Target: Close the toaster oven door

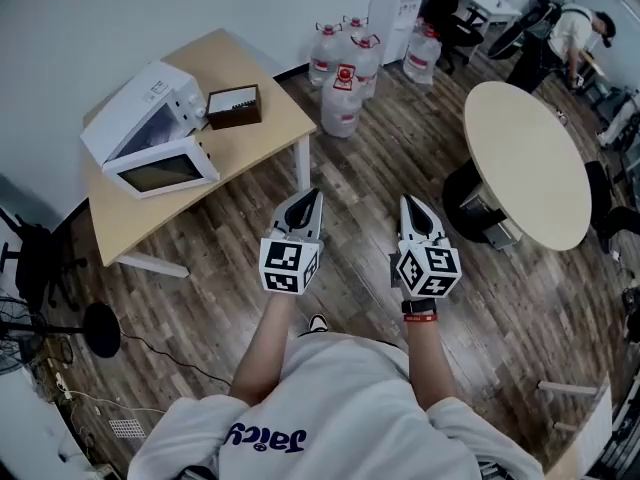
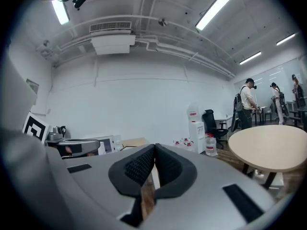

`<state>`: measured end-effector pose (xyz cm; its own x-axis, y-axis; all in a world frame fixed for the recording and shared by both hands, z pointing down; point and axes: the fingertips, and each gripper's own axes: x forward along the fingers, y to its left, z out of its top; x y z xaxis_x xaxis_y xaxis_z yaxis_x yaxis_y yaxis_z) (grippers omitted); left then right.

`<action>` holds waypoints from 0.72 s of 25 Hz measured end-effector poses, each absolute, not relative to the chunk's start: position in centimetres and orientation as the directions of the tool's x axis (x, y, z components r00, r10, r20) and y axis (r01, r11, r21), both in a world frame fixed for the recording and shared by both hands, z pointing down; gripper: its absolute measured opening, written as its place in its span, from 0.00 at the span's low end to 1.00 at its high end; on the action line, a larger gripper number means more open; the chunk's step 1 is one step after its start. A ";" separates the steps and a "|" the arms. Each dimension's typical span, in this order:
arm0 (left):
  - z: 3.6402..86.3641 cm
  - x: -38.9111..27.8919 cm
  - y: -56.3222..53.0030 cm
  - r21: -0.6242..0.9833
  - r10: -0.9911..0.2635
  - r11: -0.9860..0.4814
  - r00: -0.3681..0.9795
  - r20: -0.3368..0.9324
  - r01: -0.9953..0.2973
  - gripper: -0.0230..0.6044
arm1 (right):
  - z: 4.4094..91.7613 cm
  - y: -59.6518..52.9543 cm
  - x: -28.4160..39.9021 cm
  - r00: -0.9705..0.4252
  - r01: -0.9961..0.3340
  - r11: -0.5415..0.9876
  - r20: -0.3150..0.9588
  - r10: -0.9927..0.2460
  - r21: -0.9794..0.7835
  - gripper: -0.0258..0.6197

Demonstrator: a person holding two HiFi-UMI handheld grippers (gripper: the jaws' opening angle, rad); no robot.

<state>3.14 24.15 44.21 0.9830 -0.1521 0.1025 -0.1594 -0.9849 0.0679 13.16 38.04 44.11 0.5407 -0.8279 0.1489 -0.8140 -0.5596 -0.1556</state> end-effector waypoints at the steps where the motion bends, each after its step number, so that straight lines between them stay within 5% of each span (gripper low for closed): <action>1: 44.2 2.5 23.0 0.070 -0.165 -0.983 0.981 0.100 -0.172 0.07 | 44.1 36.6 12.6 0.526 -0.824 -0.545 0.148 -0.838 -0.155 0.06; 18: 45.0 -7.6 12.0 0.094 -0.425 -0.896 0.900 0.100 -0.434 0.07 | 43.8 19.8 4.4 0.231 -0.960 -0.250 0.147 -0.962 -0.124 0.06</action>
<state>-7.58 11.97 44.99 0.8996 -0.4250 0.0999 -0.4338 -0.8961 0.0941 4.41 19.83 43.81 0.2313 -0.9617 0.1473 -0.9603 -0.2499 -0.1237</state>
